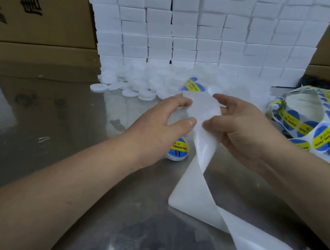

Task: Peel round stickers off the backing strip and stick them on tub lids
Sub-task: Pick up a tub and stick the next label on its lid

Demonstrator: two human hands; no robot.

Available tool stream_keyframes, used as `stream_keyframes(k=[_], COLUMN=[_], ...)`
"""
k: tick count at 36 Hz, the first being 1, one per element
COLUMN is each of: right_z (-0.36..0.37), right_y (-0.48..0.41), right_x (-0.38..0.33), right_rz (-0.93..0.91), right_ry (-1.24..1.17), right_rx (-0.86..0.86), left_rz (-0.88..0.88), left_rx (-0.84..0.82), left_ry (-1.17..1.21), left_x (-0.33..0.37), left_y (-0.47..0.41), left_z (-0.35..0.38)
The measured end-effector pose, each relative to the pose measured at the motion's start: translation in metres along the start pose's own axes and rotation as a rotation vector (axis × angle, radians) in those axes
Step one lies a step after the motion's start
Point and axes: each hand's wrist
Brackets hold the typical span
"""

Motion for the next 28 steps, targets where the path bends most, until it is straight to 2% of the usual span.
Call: stream_keyframes(k=[7, 12, 14, 17, 19, 23, 28], right_z=[0.0, 0.001, 0.002, 0.002, 0.0, -0.008, -0.003], right_y=[0.003, 0.007, 0.007, 0.008, 0.009, 0.002, 0.005], right_x=[0.001, 0.001, 0.0, -0.005, -0.01, -0.009, -0.006], right_rz=[-0.002, -0.002, 0.018, 0.064, 0.133, 0.215, 0.188], right_ry=[0.116, 0.169, 0.141, -0.07, -0.198, -0.154, -0.201], right_rx=[-0.124, -0.209, -0.221, -0.264, -0.254, -0.193, -0.25], left_rz=[0.006, -0.027, -0.057, -0.083, -0.107, -0.11, -0.096], left_rx=[0.013, 0.137, 0.163, 0.177, 0.166, 0.08, -0.005], left_ry=[0.161, 0.299, 0.36, 0.427, 0.474, 0.555, 0.625], left_x=[0.005, 0.002, 0.002, 0.002, 0.003, 0.007, 0.008], left_y=[0.001, -0.003, -0.005, -0.006, -0.006, -0.004, -0.003], left_z=[0.0, -0.002, -0.002, -0.003, -0.004, -0.006, -0.006])
Point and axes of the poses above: each hand's wrist, its own y-axis away from the middle knuckle, its own z-axis out of the palm, x = y × z, and after that the axes turned 3 degrees about -x, right-handed
